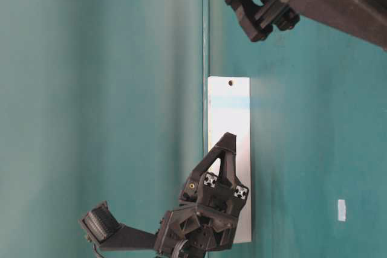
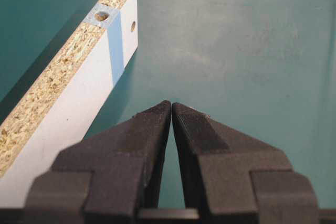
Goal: Move the wooden board into place and insert the rod into its hole.
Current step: 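Close the left gripper on the white particleboard strip near its end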
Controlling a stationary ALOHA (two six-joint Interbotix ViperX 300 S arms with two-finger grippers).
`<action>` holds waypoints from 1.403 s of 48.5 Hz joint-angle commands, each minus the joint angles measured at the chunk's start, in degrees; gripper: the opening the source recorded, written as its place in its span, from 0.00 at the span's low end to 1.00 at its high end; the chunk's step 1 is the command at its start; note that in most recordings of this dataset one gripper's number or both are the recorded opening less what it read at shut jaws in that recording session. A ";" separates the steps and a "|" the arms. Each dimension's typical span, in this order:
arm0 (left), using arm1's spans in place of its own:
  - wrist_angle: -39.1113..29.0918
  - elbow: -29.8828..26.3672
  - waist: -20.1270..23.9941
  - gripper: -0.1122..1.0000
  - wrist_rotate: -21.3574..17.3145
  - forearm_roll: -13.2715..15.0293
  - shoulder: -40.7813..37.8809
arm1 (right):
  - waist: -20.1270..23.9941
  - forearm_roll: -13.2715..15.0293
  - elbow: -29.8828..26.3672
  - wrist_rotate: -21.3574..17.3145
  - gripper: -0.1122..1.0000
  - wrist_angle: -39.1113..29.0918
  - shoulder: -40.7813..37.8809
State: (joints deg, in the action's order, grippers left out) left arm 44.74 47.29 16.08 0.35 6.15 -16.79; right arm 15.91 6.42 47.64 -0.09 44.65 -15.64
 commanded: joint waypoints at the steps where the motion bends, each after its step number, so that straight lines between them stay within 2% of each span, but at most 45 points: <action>1: -5.01 -0.97 -1.05 0.24 0.62 -1.49 3.69 | 0.00 0.00 -0.88 0.09 0.32 0.09 0.62; 3: -8.70 -1.41 -0.88 0.23 0.62 -1.58 4.48 | 0.00 0.00 -0.97 0.00 0.30 -0.88 0.79; 6: -15.12 -2.29 -0.79 0.11 -0.09 -1.85 6.15 | 0.00 0.09 -1.32 0.00 0.18 -3.16 1.14; 10: -20.57 -2.90 -0.79 0.10 -1.23 -2.37 8.26 | 0.00 0.09 -1.93 0.00 0.10 -6.42 2.11; 17: -26.63 -2.46 -0.79 0.10 -3.96 -2.37 12.74 | 0.00 0.09 -2.99 0.00 0.10 -9.93 3.60; 27: -36.47 -2.02 -0.70 0.11 -7.73 -2.37 19.16 | 0.00 0.09 -3.08 0.00 0.10 -11.07 3.78; 30: -39.29 -2.02 -0.35 0.21 -9.05 -2.46 20.74 | 0.00 0.00 -3.16 0.00 0.11 -11.07 3.87; 32: -41.13 -2.02 0.09 0.30 -10.20 -2.46 21.71 | 0.00 0.09 -3.25 0.00 0.15 -11.07 3.96; 35: -43.95 -2.11 1.14 0.45 -12.39 -2.46 23.12 | 0.00 0.09 -3.43 0.00 0.26 -11.16 4.04; 41: -48.78 -2.20 4.13 0.74 -16.70 -2.55 25.14 | 0.00 0.09 -3.60 -0.09 0.57 -12.13 4.22; 43: -49.83 -2.37 5.19 0.79 -17.84 -2.46 25.58 | 0.00 0.09 -3.60 -0.09 0.69 -12.48 4.31; 45: -50.63 -2.55 6.33 0.82 -19.07 -2.46 26.02 | 0.00 0.09 -3.60 -0.18 0.76 -12.83 4.31; 54: -51.59 -3.25 9.58 0.90 -22.85 -2.46 25.93 | 0.00 0.09 -3.60 -0.26 0.75 -13.62 4.31; 63: -51.59 -4.13 11.95 0.91 -25.84 -2.55 24.08 | 0.00 0.09 -3.60 -0.26 0.75 -13.71 4.31; 68: -51.59 -5.01 12.48 0.91 -26.28 -2.46 22.24 | 0.00 0.09 -3.60 -0.26 0.75 -13.97 4.31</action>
State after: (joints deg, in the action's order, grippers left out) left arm -7.03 44.03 28.04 -25.22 3.78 6.06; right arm 15.82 6.50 44.82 -0.26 30.67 -13.18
